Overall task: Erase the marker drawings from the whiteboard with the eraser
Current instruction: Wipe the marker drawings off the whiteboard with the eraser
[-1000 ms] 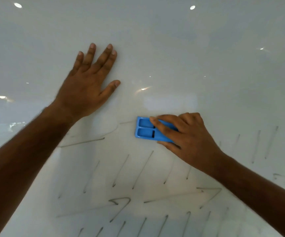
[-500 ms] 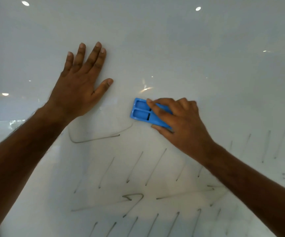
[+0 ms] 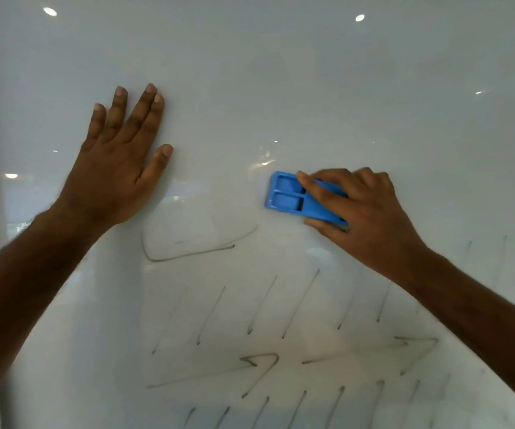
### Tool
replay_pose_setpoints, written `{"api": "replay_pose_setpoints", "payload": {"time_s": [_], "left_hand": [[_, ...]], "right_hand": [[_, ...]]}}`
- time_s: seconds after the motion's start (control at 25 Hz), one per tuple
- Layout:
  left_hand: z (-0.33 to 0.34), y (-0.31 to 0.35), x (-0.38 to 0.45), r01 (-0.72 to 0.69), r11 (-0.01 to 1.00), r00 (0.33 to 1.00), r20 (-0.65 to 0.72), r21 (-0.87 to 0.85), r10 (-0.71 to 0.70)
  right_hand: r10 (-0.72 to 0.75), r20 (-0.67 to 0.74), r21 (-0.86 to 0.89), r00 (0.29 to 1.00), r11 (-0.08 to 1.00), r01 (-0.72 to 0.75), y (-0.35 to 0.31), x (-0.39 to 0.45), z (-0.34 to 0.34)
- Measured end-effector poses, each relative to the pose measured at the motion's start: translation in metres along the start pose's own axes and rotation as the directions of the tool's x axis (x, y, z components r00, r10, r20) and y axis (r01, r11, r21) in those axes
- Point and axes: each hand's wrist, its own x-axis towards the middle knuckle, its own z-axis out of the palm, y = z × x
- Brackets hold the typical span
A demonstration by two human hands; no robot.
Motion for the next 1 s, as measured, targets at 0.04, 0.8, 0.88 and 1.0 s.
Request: {"api": "replay_pose_setpoints", "payload": {"time_s": [0.04,0.8,0.88,1.0], "left_hand": [[-0.001,-0.001,0.000,-0.004,1.000,1.000,0.002,0.000,0.004],[-0.006,-0.041,-0.030,0.005,0.997,0.997,-0.077,0.080,0.001],[-0.005,-0.042,-0.030,-0.005,0.997,0.997,-0.080,0.077,0.011],[-0.003,-0.042,-0.031,0.006,0.996,0.995,-0.096,0.086,0.002]], "right_hand": [[0.004,-0.004,0.011,1.000,1.000,-0.004,-0.010,0.012,0.003],[-0.085,-0.038,0.034,0.996,0.996,0.086,-0.085,0.022,0.025],[-0.159,-0.012,0.024,0.987,0.987,0.159,-0.101,0.005,0.029],[-0.231,0.007,0.011,0.973,0.973,0.231,-0.089,-0.020,0.022]]}}
